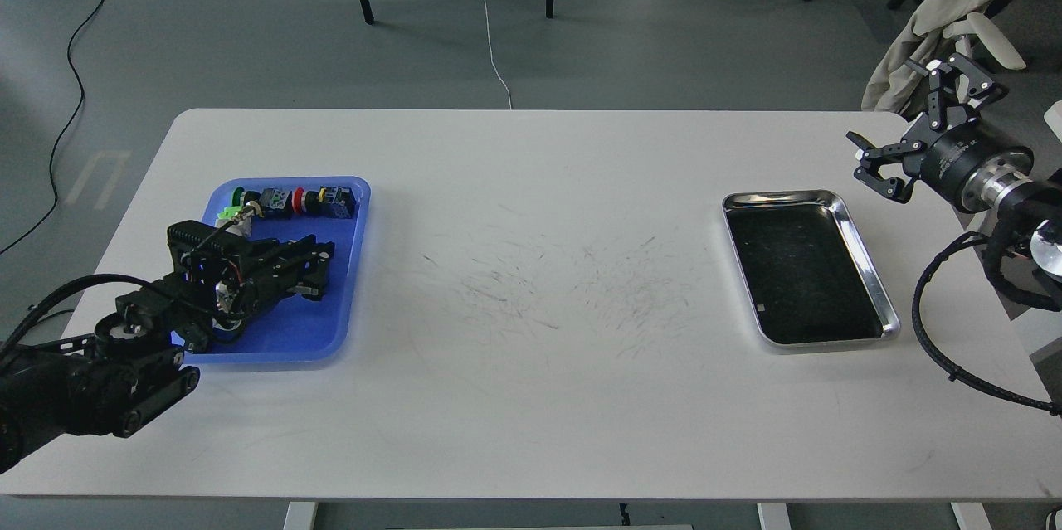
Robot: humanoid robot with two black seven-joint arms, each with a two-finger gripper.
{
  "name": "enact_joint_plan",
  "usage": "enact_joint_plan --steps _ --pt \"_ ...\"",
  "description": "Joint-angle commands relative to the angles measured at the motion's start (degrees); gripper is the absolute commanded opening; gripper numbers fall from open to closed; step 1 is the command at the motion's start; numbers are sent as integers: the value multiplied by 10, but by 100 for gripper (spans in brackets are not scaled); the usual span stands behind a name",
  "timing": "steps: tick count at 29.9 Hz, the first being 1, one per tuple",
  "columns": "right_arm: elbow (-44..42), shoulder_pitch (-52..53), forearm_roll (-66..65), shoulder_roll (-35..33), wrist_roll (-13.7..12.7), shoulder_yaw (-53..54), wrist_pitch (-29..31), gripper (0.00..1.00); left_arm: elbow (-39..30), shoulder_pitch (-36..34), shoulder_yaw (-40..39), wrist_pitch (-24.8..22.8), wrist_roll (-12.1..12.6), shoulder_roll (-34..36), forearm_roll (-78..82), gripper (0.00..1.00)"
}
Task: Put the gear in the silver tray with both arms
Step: 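Close the left gripper on the small black gear, then lift the black gear and carry it toward the table center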
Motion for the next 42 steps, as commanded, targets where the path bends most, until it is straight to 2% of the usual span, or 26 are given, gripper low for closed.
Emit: enact_joint_plan --steps 1,7,15,21,23,32,36,42 --pt "-1 -1 0 0 0 0 1 99 -8 -1 6 -5 -7 17 1 23" --pt "-1 -1 0 4 1 0 1 99 -31 -7 6 -33 -9 54 -10 17" --pt "-1 -1 -2 4 1 -2 1 99 -46 -1 6 -35 -23 58 -30 18" --pt "-1 -1 -2 2 1 -2 1 99 -52 -3 6 -36 -23 61 -31 17" --pt "-1 -1 0 4 1 -2 1 99 -67 -6 6 -37 -24 72 -30 13" --pt "-2 -2 -2 7 2 -3 1 99 -231 -29 -3 -77 -25 173 -58 10" --pt "-1 -2 -2 7 2 -3 1 99 -326 -55 -7 -88 -24 200 -68 7" --pt "0 -2 -2 4 1 -3 1 99 -401 -88 -6 -120 -20 202 -63 3"
